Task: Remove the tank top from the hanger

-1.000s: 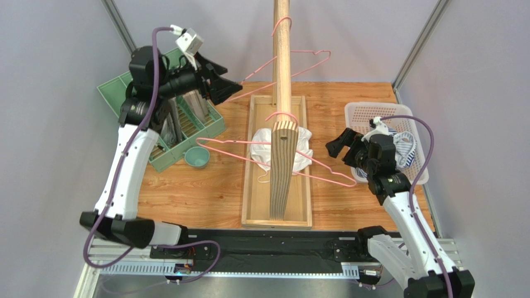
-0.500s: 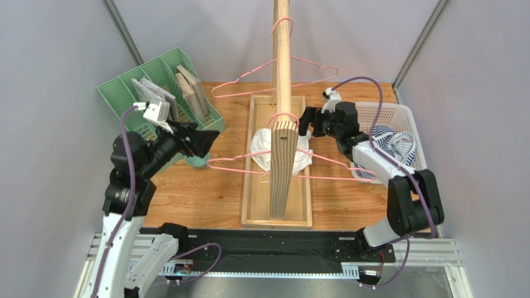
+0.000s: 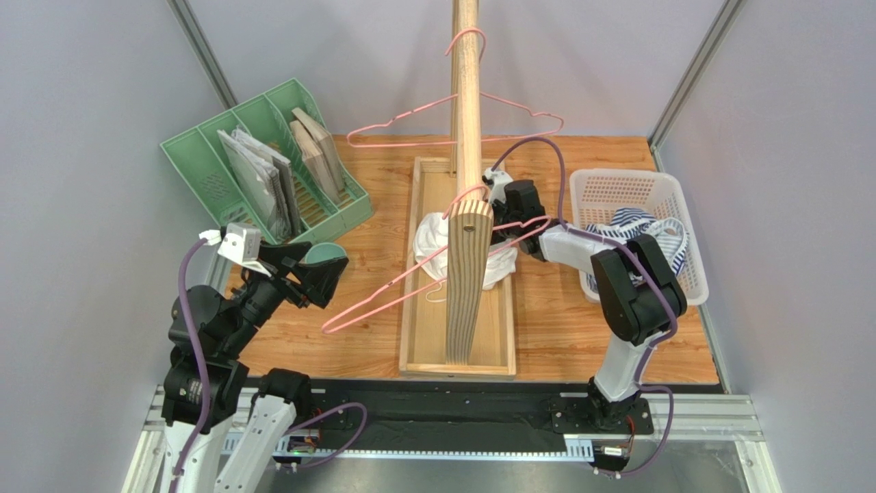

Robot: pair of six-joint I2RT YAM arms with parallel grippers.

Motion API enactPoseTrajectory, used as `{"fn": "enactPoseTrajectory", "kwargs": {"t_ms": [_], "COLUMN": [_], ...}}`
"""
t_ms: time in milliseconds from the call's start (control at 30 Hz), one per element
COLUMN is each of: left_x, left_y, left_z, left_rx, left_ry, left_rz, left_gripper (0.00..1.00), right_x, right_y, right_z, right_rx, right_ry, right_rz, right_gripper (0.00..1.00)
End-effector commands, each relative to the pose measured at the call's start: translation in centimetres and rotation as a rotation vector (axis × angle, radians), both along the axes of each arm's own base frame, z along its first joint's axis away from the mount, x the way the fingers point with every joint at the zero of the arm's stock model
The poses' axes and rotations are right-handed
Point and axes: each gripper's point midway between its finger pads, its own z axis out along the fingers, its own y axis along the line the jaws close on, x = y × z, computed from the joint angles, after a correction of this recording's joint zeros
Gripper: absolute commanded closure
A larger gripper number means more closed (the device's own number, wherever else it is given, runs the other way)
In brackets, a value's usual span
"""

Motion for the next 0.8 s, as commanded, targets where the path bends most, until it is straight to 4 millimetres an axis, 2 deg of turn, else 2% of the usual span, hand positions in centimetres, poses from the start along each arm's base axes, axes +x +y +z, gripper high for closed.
{"fn": "enactPoseTrajectory", "kwargs": {"t_ms": [0,267,300,433,567,700,767], "left_x": [0.0,0.0,-0.1,-0.1,0.1,0.0,-0.1], "left_y": [-0.1,-0.5,-0.5,-0.4,-0.3,-0.3,-0.3], "left_z": [-0.8,-1.0,-1.0,-1.1,-1.1,-1.1,-1.1], "left_rx": [0.001,-0.01,-0.011,-0.01,-0.008,-0.009,-0.01], "left_ry": [0.013,0.019,0.016,0.015,0.016,0.014,0.014], "left_rz": [-0.007,-0.028,-0.028,-0.022,-0.016,-0.02,-0.019], "left_gripper": [0.06,0.06,0.06,0.06,0.06,0.06,0.06], "right_x": [-1.7,-5.0,-5.6,-6.6,-7.7,-8.4,-8.2], "right_y": [-0.7,-2.5,-3.3,-4.3,-3.9,-4.4,-5.1], "right_z": [-2.6,-5.9,-6.6,-7.9,-9.0,-9.5,-9.4], "right_rx": [-0.111,-0.3,-0.346,-0.446,-0.503,-0.535,-0.537], "right_ry": [0.018,0.053,0.074,0.092,0.111,0.11,0.098], "right_rz": [-0.044,-0.105,-0.124,-0.145,-0.129,-0.165,-0.214], "right_gripper": [0.0,0.0,0.0,0.03,0.15,0.24,0.33]}}
